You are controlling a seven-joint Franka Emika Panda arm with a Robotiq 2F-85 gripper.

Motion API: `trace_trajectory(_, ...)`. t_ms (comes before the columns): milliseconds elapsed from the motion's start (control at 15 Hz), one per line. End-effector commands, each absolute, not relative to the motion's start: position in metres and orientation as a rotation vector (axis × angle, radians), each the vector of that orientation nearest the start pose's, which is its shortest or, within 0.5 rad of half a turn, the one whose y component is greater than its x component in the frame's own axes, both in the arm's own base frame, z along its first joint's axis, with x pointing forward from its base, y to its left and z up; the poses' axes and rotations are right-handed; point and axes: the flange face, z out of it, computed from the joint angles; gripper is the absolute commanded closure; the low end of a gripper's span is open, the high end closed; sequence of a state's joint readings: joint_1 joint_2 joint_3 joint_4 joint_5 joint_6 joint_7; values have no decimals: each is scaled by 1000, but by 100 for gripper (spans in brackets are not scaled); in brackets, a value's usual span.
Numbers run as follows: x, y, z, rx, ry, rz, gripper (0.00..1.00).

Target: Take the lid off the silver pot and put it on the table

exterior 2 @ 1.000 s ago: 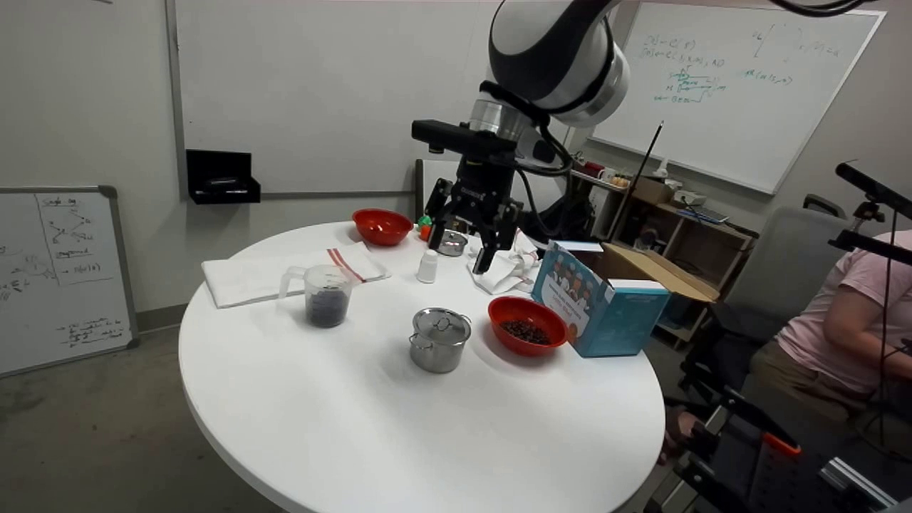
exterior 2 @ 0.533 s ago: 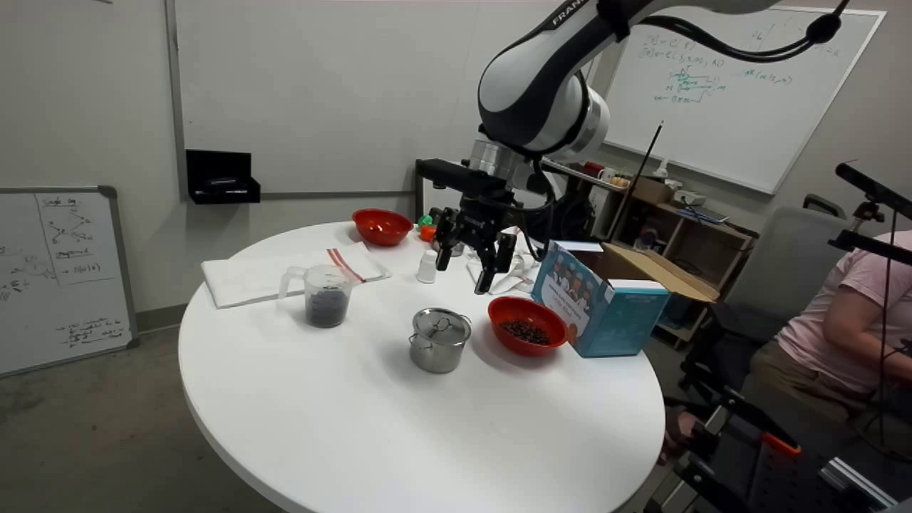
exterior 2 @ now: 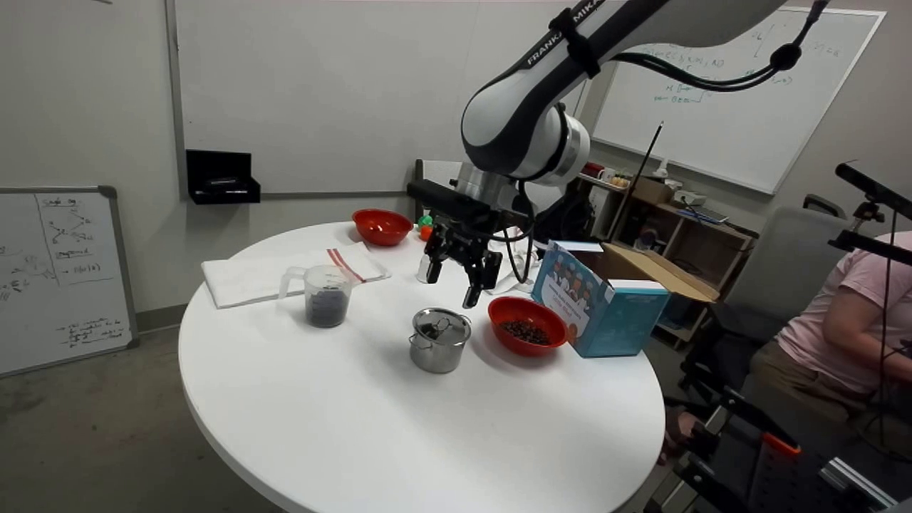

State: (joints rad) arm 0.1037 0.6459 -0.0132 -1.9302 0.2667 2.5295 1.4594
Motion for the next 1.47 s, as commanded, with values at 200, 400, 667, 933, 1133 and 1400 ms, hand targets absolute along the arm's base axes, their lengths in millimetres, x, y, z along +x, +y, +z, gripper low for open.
trace_trajectory(200, 614, 62, 128, -2163, 2198, 167, 0)
trace_trajectory(400, 610, 59, 127, -2127, 2236, 179, 0)
trace_trajectory(667, 604, 54, 126, -2047, 2345, 125, 0)
trace_trajectory(933, 596, 57, 125, -1999, 2433, 107, 0)
trace_trajectory(1133, 591, 65, 125, -2004, 2443, 124, 0)
trace_trajectory(1400, 586, 75, 135, -2026, 2402, 129, 0)
